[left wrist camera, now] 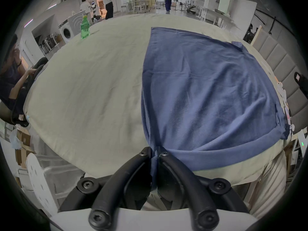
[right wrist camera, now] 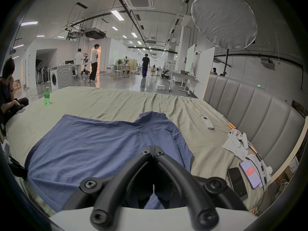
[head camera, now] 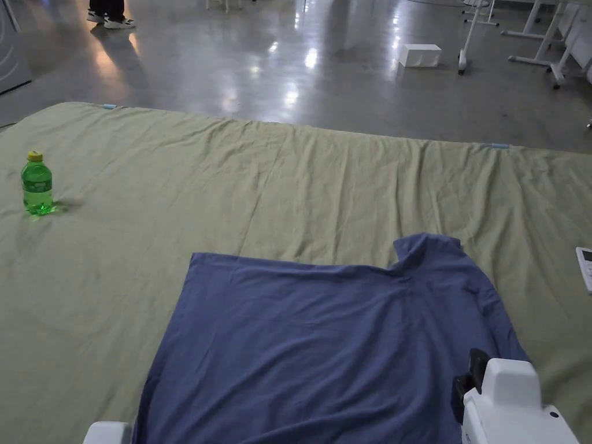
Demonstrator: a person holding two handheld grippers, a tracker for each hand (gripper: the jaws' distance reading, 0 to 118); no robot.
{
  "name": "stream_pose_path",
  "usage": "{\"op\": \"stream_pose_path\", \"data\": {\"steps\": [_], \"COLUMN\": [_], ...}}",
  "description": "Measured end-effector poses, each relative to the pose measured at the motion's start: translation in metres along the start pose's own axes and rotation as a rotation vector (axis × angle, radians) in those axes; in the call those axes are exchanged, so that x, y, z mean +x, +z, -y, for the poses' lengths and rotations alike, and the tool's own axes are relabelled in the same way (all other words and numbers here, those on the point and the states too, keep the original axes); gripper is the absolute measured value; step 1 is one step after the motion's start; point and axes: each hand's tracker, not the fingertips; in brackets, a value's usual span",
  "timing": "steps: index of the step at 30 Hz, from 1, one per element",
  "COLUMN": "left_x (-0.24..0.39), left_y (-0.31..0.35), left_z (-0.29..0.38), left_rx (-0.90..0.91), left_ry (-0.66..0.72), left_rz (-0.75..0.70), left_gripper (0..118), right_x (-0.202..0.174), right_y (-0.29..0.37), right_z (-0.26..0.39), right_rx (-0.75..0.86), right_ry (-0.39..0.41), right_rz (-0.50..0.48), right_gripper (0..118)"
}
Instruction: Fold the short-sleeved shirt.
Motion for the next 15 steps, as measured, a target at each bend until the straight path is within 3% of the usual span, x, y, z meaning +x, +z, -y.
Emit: {"op": "stream_pose_path", "data": {"steps": [8,13,14,15], "left_x": [-0.005,-0.01,-0.01,-0.009], "left_y": [0.03,0.024,0.023,0.022], "left_z": [0.0,0.0,0.0,0.0], "left_rx": [0.045,0.07,0.067,0.069], "left_ry": [-0.015,-0.001,-0.005,-0.004], "left_rz": [0.029,0.032,0.033,0.027], "left_gripper": [6,6,6,6], "right_x": [0.03,0.068,0.074,0.079], "right_y": [0.013,0.014,0.014,0.015], "right_z": [0.008,0.029,0.038,0.043], "right_rx": [-0.039,-0.278,-0.388,-0.394], "right_ry": [0.007,0.014,-0.019,-0.018], "right_rz": [-0.007,-0.06,-0.052,-0.048], "right_gripper": [1,1,4,17]}}
